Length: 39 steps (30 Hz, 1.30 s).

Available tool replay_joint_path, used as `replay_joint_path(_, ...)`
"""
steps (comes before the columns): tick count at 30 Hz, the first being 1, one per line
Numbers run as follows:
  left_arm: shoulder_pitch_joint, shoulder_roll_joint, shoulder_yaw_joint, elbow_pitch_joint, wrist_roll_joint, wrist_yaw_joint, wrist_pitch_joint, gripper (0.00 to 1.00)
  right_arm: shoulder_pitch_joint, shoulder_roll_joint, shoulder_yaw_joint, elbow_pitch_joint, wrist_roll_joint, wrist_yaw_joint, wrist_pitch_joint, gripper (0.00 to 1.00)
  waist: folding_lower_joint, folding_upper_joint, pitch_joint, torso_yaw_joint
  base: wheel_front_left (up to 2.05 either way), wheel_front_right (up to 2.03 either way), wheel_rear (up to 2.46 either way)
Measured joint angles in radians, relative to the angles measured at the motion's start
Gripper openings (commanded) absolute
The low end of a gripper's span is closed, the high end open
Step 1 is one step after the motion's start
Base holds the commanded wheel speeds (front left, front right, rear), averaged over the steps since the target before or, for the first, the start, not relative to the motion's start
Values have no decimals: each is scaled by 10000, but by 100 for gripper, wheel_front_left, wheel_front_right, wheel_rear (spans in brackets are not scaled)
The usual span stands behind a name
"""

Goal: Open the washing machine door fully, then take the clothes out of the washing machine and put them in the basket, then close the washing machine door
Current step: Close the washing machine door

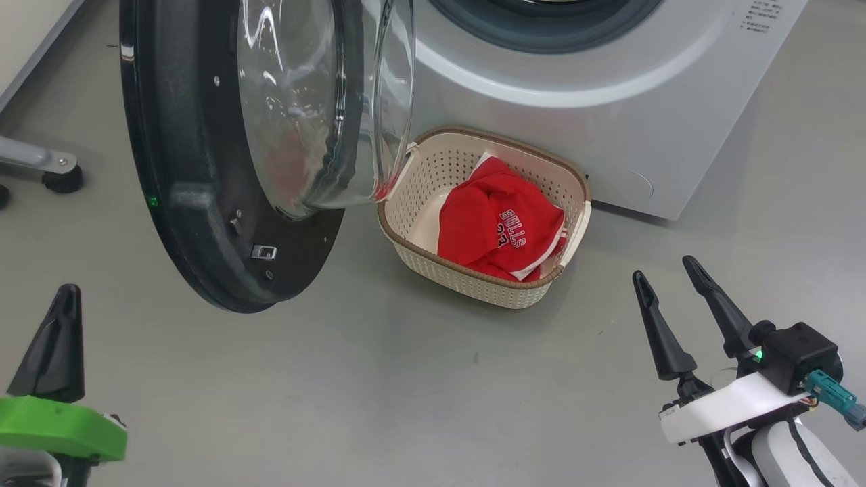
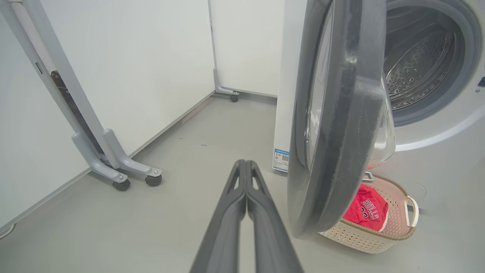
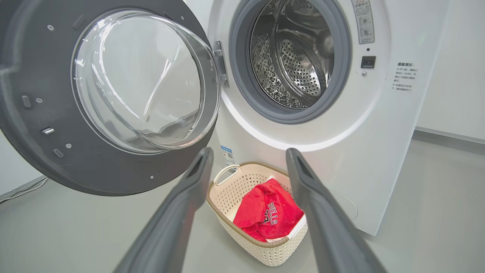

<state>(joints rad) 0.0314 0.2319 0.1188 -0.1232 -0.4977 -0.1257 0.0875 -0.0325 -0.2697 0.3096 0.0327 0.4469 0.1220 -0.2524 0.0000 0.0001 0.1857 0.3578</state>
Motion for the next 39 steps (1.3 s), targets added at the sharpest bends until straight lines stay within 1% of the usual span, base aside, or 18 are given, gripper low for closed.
replay_joint_path(3, 102, 25, -138, -15, 207, 0, -614, 0, 1, 0, -6, 4, -2, 0, 0, 100, 0, 0, 0, -20, 0, 0, 0)
replay_joint_path(4, 161, 31, -194, -6, 307, 0, -779, 10, 1, 0, -12, 8, -2, 0, 0, 100, 0, 0, 0, -25, 0, 0, 0)
replay_joint_path(6, 275, 15, -196, 102, 393, 0, -1108, 91, 2, 2, -27, 13, -2, 0, 0, 100, 0, -1, 0, -33, 0, 0, 0)
replay_joint_path(7, 329, 4, -205, 173, 426, 0, -1252, 100, 2, 8, -38, 15, -2, 0, 0, 100, 0, 0, -3, -38, 0, 0, 0)
replay_joint_path(16, 571, -59, -589, 545, 527, -2, -2276, 100, 1, 96, -121, 15, -2, 0, 0, 100, 0, 0, -25, -89, 0, 0, 0)
replay_joint_path(22, 590, -59, -610, 709, 550, -2, -2834, 100, 1, 111, -159, 15, -2, 0, 0, 100, 0, 0, 4, -107, 0, 0, 0)
replay_joint_path(29, 593, -56, -690, 940, 593, -2, -3091, 100, 1, 128, -186, 15, -4, 0, 0, 100, 0, 0, 20, -112, 0, 0, 0)
replay_joint_path(39, 593, -19, -830, 1145, 594, -2, -3191, 100, 1, 161, -224, 33, -17, 0, 0, 100, 0, 0, -36, -86, 0, 0, 0)
